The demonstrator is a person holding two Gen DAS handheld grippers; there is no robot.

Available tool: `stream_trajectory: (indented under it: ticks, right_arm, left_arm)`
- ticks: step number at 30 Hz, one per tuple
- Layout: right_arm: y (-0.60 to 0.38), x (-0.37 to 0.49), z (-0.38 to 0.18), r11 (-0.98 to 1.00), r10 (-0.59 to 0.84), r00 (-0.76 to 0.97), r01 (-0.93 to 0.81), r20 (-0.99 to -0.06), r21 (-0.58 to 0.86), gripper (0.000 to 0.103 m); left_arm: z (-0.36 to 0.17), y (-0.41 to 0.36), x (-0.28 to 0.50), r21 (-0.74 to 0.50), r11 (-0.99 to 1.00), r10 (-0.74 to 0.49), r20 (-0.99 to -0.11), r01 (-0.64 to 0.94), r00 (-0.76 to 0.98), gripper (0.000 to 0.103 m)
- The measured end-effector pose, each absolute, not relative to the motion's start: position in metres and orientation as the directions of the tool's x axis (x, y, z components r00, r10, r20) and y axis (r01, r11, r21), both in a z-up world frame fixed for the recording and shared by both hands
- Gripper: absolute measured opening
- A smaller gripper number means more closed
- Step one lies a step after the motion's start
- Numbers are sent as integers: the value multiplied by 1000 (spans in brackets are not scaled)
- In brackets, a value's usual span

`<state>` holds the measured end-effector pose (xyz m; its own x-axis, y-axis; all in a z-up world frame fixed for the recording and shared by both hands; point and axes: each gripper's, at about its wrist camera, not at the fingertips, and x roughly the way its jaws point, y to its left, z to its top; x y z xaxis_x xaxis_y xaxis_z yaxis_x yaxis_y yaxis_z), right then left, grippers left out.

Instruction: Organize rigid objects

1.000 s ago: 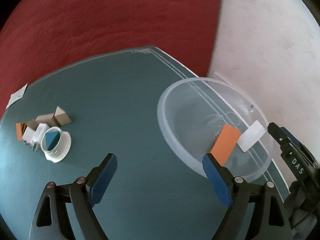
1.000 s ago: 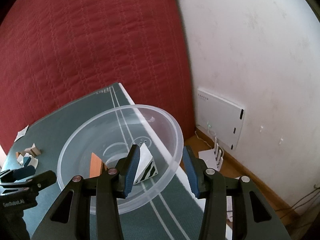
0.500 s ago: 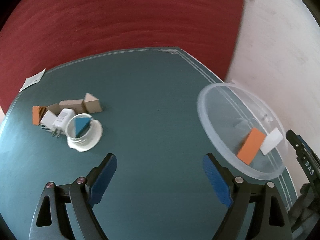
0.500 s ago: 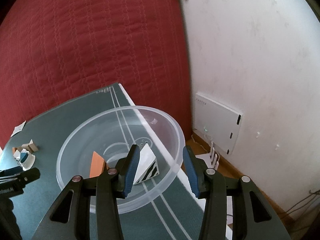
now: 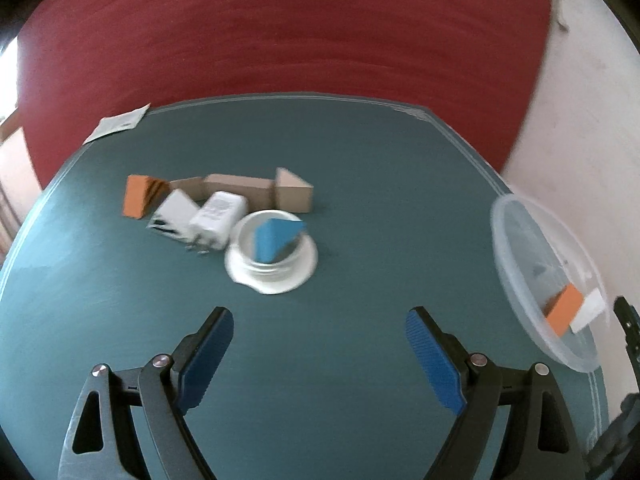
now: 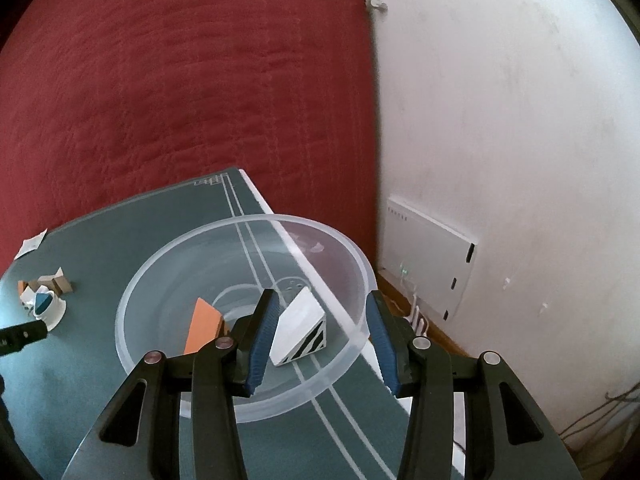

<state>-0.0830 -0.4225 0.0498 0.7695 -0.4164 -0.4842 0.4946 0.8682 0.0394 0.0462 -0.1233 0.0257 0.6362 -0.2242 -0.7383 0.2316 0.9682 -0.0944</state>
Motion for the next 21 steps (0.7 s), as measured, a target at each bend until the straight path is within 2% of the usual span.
stream_trajectory:
  ticks: [13,21]
  right_arm:
    - [-384,-75,50,905,-358,789,425,-500,23,47]
    - [-349,-58,57,951,-171,822,282,-543,127,47]
  left_arm:
    - [22,-73,54,-87,987,-156,-744,138,649,91]
    - [16,-51,56,-80,991,-131,-751,108,647,91]
